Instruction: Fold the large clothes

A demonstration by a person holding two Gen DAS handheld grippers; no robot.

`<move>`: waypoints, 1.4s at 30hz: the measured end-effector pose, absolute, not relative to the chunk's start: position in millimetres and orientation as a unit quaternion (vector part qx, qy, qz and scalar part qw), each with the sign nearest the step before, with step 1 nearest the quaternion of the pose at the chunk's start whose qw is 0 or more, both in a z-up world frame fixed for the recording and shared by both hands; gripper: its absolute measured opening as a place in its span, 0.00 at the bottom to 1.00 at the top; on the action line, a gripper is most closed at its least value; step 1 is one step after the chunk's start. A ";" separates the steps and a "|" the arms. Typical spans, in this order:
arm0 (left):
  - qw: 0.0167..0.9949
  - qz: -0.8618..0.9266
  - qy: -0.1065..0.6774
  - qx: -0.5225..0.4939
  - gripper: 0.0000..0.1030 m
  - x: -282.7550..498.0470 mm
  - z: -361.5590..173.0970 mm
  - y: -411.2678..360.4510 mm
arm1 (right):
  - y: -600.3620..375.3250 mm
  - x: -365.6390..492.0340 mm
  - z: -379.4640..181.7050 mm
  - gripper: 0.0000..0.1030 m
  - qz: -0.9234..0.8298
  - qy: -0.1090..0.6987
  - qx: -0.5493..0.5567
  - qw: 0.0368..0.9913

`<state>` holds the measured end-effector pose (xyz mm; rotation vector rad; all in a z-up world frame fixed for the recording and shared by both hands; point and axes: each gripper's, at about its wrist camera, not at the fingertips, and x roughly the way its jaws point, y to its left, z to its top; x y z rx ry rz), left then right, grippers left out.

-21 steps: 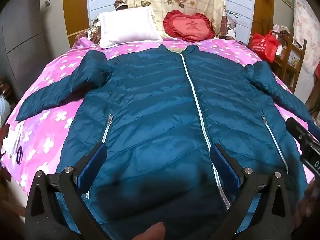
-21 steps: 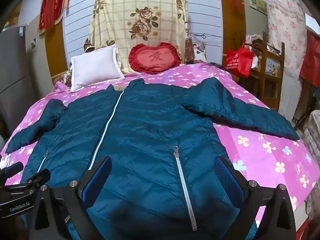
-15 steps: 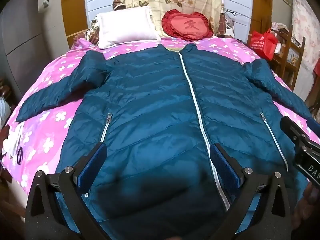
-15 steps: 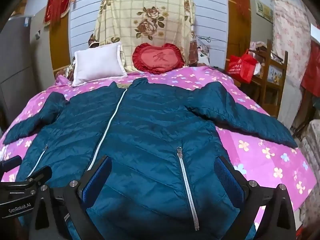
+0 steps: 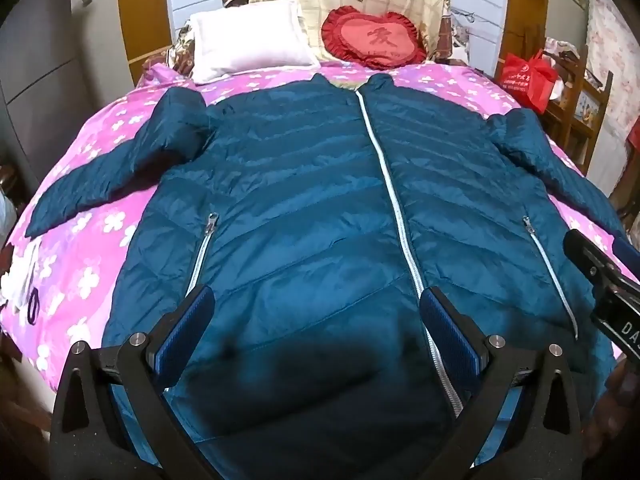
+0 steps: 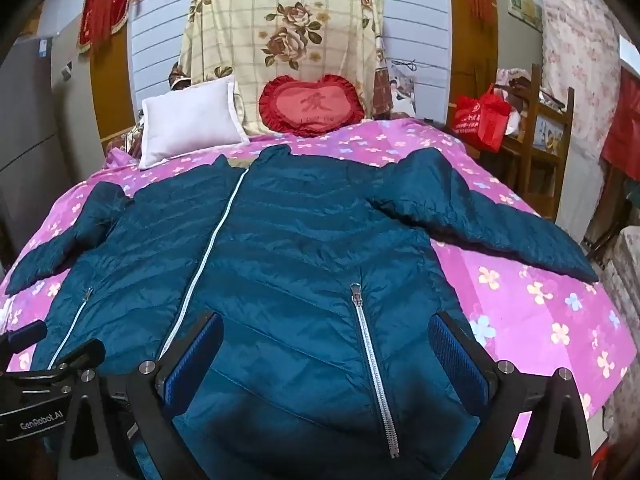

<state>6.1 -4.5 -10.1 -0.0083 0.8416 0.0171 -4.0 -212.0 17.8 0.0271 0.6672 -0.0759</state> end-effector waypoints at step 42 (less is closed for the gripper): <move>0.907 -0.001 0.420 -0.014 0.99 11.6 -13.2 2.3 | -218.7 -3.6 15.4 0.99 -0.039 0.330 0.020 0.943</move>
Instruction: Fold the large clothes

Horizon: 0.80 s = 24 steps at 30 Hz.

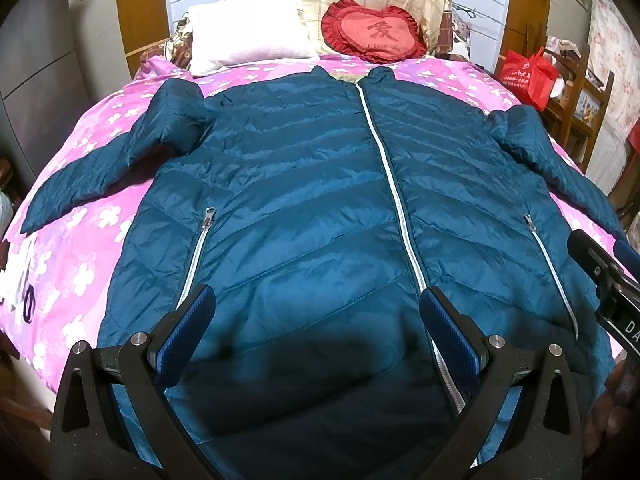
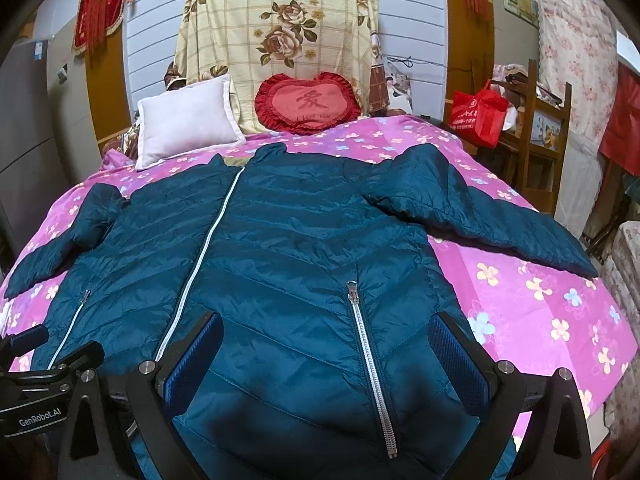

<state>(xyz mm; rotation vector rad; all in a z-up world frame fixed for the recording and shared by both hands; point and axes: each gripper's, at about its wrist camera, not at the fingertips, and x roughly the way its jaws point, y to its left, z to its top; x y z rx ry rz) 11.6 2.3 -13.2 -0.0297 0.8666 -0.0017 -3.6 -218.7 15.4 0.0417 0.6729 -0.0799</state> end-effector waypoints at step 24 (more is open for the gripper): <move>0.908 0.002 0.419 -0.006 1.00 9.4 -14.9 1.9 | -222.7 -3.9 17.0 0.99 -0.045 0.332 0.029 0.942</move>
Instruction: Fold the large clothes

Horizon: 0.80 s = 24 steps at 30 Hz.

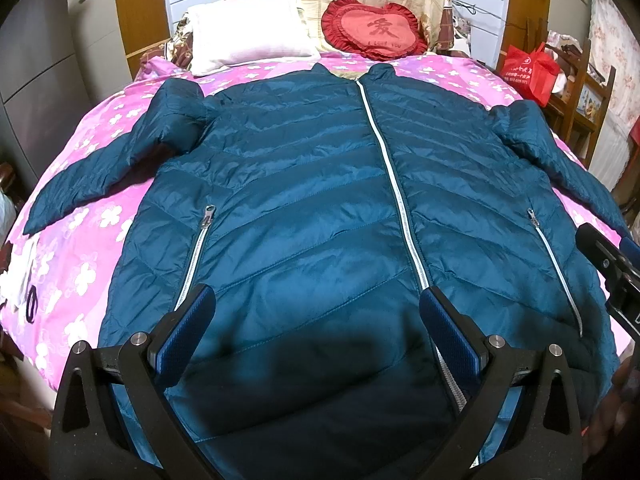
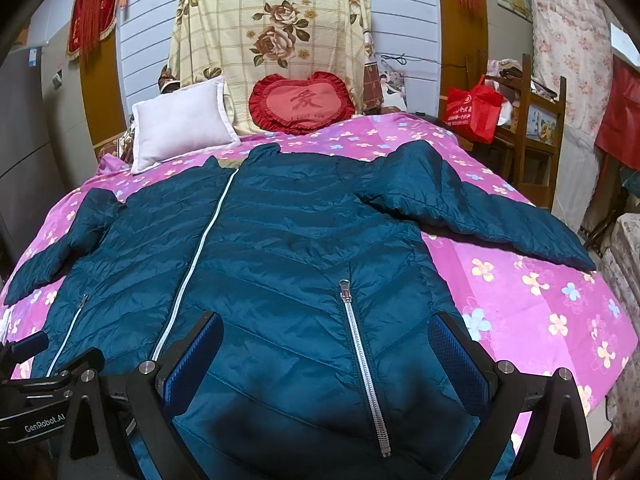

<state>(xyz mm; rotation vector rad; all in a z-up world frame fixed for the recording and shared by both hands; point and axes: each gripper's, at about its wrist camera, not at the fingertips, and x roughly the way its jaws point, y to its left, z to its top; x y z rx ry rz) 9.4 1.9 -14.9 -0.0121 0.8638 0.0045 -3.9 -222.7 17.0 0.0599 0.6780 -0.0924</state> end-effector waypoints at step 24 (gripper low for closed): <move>0.907 0.004 0.421 -0.011 0.99 9.5 -16.1 4.6 | -224.3 -3.9 16.3 0.99 -0.045 0.333 0.027 0.942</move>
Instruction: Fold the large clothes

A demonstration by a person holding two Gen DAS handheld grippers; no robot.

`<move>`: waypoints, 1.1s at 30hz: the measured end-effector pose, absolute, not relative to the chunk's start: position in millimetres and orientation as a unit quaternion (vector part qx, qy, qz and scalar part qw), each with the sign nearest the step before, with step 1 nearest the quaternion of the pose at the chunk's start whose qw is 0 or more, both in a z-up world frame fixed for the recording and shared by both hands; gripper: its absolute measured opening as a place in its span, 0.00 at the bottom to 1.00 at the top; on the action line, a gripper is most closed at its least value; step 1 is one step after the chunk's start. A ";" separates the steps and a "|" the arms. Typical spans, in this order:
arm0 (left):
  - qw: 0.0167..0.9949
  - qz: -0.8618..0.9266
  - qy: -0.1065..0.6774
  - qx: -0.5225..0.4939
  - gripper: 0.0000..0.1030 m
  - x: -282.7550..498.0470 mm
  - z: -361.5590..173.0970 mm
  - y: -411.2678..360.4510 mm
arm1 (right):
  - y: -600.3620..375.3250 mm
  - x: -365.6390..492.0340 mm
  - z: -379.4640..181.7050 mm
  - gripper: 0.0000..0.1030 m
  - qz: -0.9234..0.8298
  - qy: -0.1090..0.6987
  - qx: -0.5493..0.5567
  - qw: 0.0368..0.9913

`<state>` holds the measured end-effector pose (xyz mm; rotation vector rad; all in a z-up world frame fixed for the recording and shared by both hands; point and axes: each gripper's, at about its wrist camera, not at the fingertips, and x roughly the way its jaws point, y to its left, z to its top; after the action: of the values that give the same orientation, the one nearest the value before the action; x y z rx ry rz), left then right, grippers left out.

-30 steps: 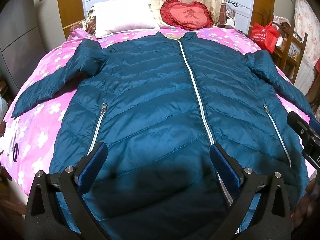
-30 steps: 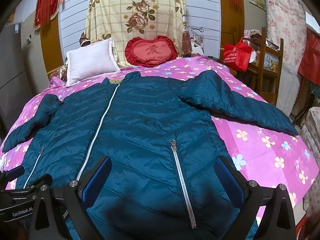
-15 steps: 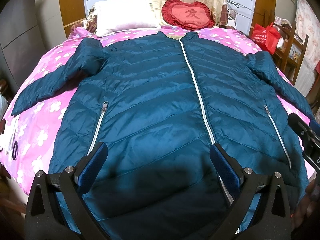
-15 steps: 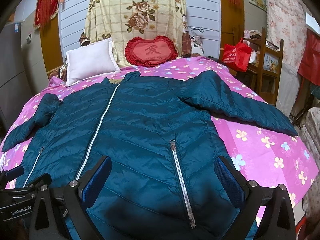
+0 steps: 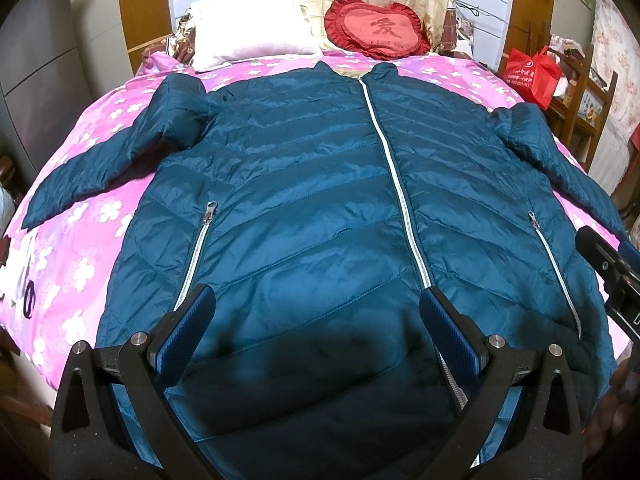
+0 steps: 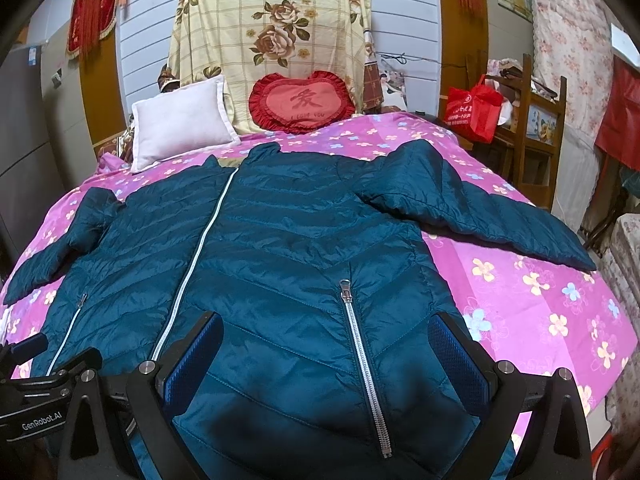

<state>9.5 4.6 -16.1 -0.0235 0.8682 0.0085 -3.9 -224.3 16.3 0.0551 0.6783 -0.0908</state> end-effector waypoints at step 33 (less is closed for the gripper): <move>0.898 0.015 0.439 -0.018 1.00 15.4 -18.5 9.1 | -218.1 -3.3 26.0 0.99 -0.034 0.323 0.042 0.945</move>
<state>15.4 9.1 -18.5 -0.0372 0.9084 0.0317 -3.3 -218.1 26.0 0.0852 0.6574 -0.0695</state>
